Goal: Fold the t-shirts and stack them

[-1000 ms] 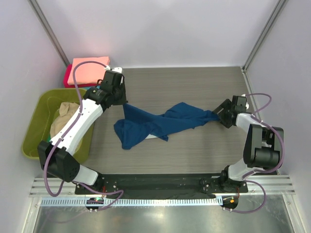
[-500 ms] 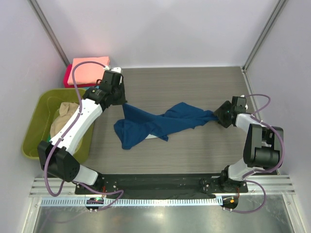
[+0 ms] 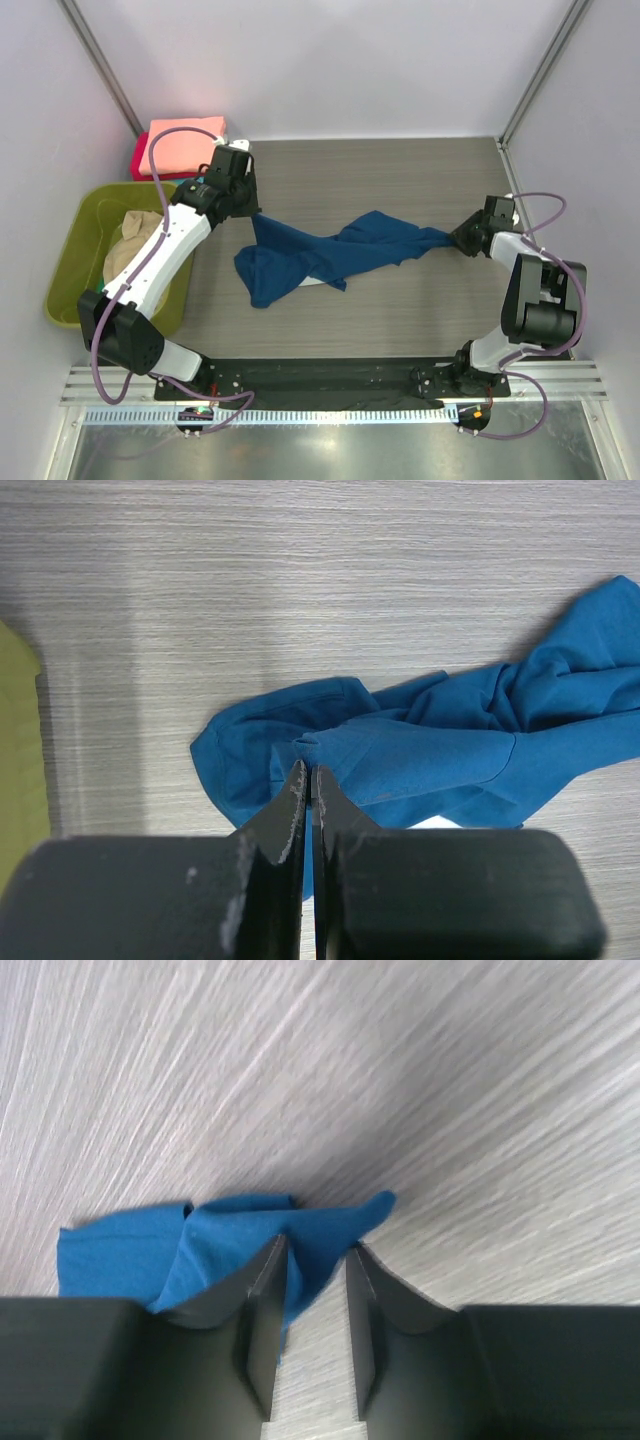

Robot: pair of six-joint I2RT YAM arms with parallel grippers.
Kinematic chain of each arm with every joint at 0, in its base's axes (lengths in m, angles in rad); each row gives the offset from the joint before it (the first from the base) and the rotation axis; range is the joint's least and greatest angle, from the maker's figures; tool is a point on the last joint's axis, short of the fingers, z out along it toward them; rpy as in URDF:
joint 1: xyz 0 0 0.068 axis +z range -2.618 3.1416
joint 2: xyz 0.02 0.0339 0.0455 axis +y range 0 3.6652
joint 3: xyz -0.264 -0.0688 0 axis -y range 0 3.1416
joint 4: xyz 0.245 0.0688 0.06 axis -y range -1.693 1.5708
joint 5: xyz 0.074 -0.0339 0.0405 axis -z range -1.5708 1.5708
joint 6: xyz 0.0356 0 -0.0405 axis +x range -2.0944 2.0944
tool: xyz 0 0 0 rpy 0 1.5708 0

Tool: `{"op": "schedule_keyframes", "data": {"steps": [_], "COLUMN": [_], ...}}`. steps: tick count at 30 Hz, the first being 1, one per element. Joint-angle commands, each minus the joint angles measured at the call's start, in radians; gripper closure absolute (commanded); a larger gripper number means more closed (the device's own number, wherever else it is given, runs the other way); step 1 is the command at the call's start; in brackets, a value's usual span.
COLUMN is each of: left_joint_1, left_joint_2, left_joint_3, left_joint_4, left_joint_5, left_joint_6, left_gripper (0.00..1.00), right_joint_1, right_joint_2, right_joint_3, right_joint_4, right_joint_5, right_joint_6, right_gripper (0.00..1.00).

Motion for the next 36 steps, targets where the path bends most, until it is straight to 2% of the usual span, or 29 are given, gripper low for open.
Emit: {"op": "schedule_keyframes", "data": {"steps": [1,10,17,21,24,29,36], "left_joint_1": [0.009,0.009,0.014,0.015,0.005,0.000,0.002], "left_joint_2": [-0.041,-0.035,-0.038,-0.083,-0.127,-0.205,-0.427], "left_joint_3": [-0.003,-0.004,-0.007,-0.038,-0.037,0.051,0.204], "left_joint_4": [0.027,0.024,0.028,0.077,0.094,0.035,-0.057], "left_joint_5": [-0.003,-0.004,0.002,0.046,0.066,0.077,0.059], "left_joint_6": [0.020,0.023,0.022,0.025,0.019,0.023,0.074], "left_gripper": [1.00,1.00,1.00,1.00,1.00,1.00,1.00], "right_joint_1": [-0.007,-0.007,-0.007,-0.007,-0.007,-0.007,-0.007], "right_joint_2": [0.026,0.040,0.013,-0.059,-0.160,-0.393,-0.633], "right_joint_3": [0.053,0.034,0.024,0.025,0.051,0.135,0.327], "right_joint_4": [0.027,0.067,0.078,0.056,-0.005,-0.176,-0.350], "right_joint_5": [0.008,-0.029,-0.075,-0.115,-0.147,-0.142,-0.127], "right_joint_6": [-0.015,-0.009,0.001,0.011,-0.003,-0.048,-0.055], "right_gripper": [0.71,0.99,0.99,0.99,0.99,0.99,0.99]}}
